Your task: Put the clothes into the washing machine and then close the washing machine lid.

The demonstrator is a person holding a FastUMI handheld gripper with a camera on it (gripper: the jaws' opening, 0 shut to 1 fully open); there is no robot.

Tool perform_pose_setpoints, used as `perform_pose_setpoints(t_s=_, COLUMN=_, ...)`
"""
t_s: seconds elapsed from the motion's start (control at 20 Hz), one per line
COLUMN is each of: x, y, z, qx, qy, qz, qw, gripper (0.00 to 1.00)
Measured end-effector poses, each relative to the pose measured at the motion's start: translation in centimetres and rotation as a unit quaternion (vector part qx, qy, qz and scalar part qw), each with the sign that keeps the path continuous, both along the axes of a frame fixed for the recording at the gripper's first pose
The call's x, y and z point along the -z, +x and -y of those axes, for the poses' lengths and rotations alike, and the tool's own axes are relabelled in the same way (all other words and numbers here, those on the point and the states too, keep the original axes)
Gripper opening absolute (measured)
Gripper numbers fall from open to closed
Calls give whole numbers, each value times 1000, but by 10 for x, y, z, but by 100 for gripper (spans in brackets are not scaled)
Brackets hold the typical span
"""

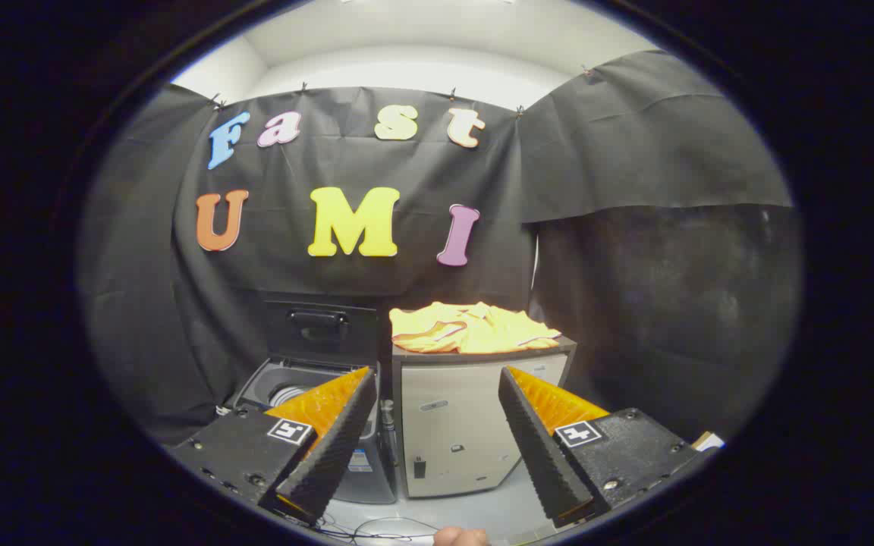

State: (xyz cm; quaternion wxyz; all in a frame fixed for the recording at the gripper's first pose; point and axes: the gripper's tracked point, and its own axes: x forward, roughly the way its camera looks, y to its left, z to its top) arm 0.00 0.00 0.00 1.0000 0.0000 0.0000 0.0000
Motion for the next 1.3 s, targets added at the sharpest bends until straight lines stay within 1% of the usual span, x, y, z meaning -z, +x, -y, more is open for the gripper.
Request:
perform_pose_setpoints(t_s=0.3, x=-3, y=4, z=-2, qx=-6, qy=3, qz=5, qw=1000, gripper=100)
perform_pose_setpoints(t_s=1.05, x=3, y=2, z=9, qx=7, qy=20, qz=-2, qw=1000, gripper=100)
perform_pose_setpoints(t_s=1.3, x=13, y=11, z=8, qx=2, qy=23, qz=-29, qw=999, gripper=100)
